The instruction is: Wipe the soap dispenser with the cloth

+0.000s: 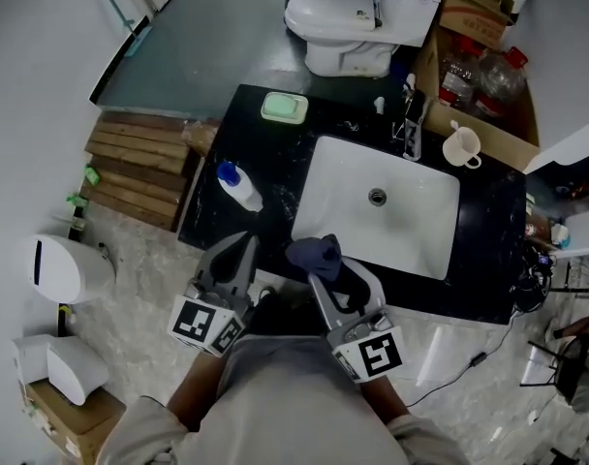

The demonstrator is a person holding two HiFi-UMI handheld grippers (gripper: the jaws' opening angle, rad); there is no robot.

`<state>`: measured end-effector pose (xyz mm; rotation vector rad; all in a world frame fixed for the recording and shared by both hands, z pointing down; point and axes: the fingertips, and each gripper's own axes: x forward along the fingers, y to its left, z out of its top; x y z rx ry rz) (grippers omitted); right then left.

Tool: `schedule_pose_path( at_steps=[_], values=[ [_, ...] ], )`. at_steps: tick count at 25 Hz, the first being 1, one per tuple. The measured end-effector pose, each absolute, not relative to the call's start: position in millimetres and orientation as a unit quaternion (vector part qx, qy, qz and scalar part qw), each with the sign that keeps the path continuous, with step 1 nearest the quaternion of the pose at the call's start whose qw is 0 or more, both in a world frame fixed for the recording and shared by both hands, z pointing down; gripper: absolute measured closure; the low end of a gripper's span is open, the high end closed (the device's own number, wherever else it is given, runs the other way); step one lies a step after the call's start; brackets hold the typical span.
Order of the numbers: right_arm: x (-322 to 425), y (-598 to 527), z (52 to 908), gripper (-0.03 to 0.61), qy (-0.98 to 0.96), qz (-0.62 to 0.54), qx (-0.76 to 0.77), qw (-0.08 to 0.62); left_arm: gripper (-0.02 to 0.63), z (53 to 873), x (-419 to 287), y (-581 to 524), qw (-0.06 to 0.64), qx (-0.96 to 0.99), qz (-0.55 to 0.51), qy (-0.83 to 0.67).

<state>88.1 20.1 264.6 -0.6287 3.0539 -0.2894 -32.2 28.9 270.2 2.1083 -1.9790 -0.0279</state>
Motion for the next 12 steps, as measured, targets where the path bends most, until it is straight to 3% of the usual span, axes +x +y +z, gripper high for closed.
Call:
schedule_pose_path(
  at_steps=[12],
  values=[
    [59.8,-8.1,261.0,0.445,0.974,-0.087,-0.211,0.006,0.607,289.3,-89.0,8.2,0.123,0.699,0.019,-0.704]
  ],
)
